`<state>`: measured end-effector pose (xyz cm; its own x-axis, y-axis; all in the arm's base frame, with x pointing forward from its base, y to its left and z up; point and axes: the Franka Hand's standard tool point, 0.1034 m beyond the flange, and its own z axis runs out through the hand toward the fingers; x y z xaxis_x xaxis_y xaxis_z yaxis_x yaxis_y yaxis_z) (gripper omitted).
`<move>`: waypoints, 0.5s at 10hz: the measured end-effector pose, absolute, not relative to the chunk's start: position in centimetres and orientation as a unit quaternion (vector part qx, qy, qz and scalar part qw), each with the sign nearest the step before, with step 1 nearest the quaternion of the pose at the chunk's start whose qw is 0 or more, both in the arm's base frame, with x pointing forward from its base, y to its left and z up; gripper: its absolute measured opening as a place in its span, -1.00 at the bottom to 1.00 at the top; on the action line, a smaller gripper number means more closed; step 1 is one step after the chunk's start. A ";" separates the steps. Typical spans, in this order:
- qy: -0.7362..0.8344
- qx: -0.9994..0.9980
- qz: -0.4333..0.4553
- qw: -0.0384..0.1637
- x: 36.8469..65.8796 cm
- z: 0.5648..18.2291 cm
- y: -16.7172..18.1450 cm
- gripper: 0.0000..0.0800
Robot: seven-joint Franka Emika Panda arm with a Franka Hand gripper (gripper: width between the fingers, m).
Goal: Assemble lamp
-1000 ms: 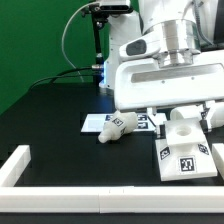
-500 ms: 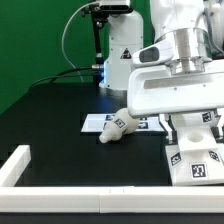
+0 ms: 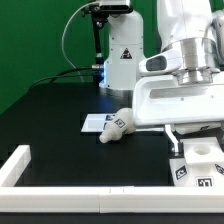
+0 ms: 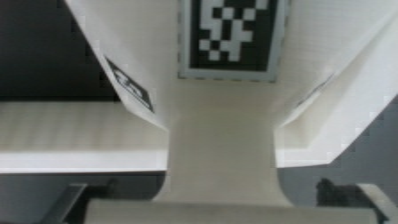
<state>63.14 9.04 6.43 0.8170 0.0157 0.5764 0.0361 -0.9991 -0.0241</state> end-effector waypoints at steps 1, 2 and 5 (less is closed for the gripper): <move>-0.013 -0.952 -0.304 0.018 63.4 6.5 9.1 0.33; -0.013 -0.951 -0.307 0.018 63.8 6.6 9.2 0.33; -0.014 -0.955 -0.297 0.021 63.6 6.3 9.3 0.55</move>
Offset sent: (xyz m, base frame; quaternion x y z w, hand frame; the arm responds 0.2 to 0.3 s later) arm 0.0000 0.0000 0.0000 0.0000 0.0000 0.0000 1.0000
